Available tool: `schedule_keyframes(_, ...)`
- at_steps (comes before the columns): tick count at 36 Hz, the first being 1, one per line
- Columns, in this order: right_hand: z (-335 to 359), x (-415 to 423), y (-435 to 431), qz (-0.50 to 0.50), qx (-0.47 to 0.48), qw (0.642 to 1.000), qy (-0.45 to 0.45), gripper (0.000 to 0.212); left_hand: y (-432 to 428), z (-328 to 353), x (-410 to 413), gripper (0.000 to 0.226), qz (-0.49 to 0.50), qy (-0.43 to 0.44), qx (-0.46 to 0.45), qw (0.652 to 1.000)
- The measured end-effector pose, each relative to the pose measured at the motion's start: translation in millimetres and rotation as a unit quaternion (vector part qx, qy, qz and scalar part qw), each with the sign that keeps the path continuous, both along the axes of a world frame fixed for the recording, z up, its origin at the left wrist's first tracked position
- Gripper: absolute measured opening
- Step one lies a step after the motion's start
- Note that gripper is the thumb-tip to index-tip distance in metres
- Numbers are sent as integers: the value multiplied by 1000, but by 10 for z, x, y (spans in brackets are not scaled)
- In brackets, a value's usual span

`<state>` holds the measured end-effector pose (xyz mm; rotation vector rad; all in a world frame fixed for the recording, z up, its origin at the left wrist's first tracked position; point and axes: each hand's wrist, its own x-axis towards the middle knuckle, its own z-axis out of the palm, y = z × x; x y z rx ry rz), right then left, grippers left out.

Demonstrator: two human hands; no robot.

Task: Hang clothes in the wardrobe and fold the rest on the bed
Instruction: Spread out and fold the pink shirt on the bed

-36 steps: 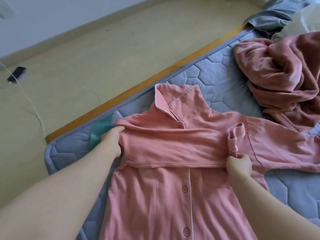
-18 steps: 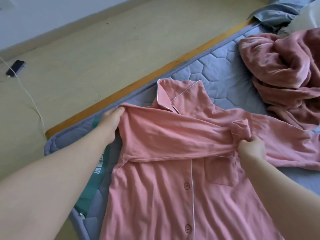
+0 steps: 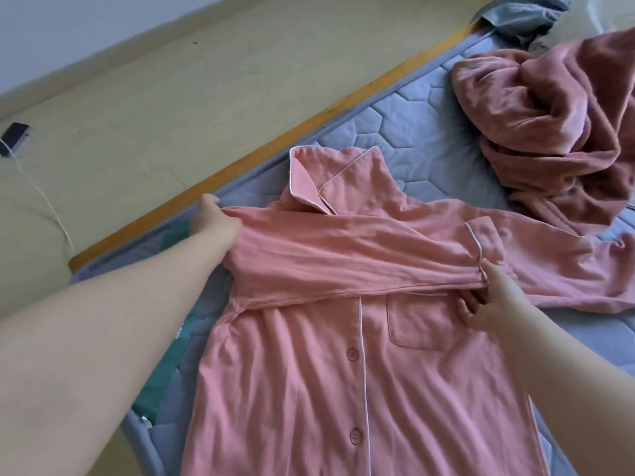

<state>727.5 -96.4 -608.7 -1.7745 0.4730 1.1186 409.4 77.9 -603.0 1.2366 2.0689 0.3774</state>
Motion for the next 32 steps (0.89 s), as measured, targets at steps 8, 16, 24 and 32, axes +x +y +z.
schedule_keyframes(8, 248, 113, 35, -85, 180, 980, -9, 13, -456, -64, 132, 90, 226, -162, -98, 955)
schedule_keyframes(16, -109, 182, -296, 29, 8, 999, -34, 16, -703, 31, -111, 48, 81, 27, -42, 995)
schedule_keyframes(24, -127, 307, -410, -20, -91, 980, -176, 42, -972, -10, 461, 62, -244, 242, 33, 938)
schedule_keyframes(32, -154, 708, -567, -193, -11, 966, -173, 52, -1520, -209, 1493, 59, -541, 140, -26, 829)
